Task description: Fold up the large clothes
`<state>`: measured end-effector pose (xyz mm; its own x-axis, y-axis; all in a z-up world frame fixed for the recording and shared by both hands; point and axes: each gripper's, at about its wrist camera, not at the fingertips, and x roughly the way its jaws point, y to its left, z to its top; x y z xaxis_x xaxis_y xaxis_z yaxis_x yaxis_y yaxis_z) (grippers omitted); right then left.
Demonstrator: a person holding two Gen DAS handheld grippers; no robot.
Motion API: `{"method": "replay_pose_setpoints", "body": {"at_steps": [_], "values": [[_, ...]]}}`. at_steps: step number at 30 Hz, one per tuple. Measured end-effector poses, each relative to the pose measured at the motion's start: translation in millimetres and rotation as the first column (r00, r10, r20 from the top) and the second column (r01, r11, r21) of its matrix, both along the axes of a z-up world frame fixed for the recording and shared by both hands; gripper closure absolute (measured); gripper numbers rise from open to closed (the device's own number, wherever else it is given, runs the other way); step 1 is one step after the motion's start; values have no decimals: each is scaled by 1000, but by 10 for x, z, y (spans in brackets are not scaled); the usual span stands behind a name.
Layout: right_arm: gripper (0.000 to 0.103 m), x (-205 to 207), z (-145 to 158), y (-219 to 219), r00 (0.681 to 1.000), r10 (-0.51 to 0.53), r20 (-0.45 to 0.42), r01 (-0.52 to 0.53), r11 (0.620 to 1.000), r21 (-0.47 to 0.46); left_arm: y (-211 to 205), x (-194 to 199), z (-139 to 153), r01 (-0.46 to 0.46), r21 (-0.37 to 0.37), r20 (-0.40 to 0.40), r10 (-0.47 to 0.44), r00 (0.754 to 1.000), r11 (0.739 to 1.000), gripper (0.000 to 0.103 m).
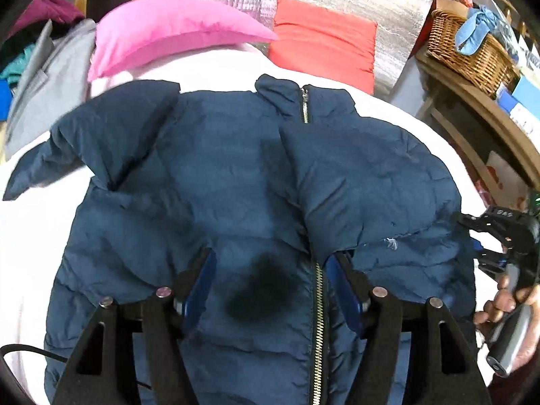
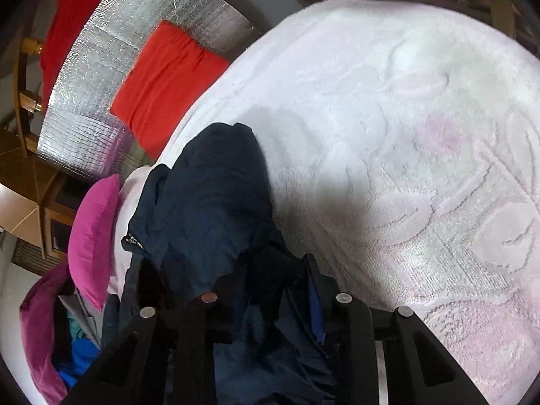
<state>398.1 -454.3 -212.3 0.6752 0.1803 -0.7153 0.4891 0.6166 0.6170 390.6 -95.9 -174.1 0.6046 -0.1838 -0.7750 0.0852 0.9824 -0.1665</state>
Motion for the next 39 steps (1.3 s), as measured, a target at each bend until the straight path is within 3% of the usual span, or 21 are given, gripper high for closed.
{"method": "replay_pose_setpoints", "body": {"at_steps": [12,16,20,22,25,27,30,33,35,37,39], "values": [[71,-43,-41,57,999,-30,-28,30,999,-13,-346,44,-23,-19,176,93,3,996,984,32],[71,-54,-38,64,999,-34,-29,34,999,-12,-566,27,61,-11,288,169,-39,985,958,32],[71,-45,-61,55,999,-38,-29,38,999,11,-778,59,79,-26,426,241,-86,967,904,29],[71,-45,-67,46,999,-40,-31,40,999,19,-802,94,70,-16,432,250,-103,963,902,30],[71,-46,-69,42,998,-44,-33,45,999,22,-697,182,107,-34,374,260,-69,963,927,35],[71,-47,-75,37,998,-47,-34,48,998,29,-469,282,164,-33,237,236,-25,971,971,61],[71,-45,-85,21,998,-46,-36,48,998,36,-39,426,175,-90,36,156,84,984,995,63],[71,-55,-89,4,998,-47,-35,48,998,43,441,542,147,-142,-168,56,153,987,976,63],[71,-61,-90,2,998,-45,-34,47,998,44,654,581,96,-158,-260,-4,163,987,952,61],[71,-67,-88,5,999,-42,-33,44,998,44,803,592,48,-173,-313,-46,167,985,934,61],[71,-76,-85,11,999,-44,-33,45,998,40,851,569,20,-182,-307,-63,171,983,934,58]]}}
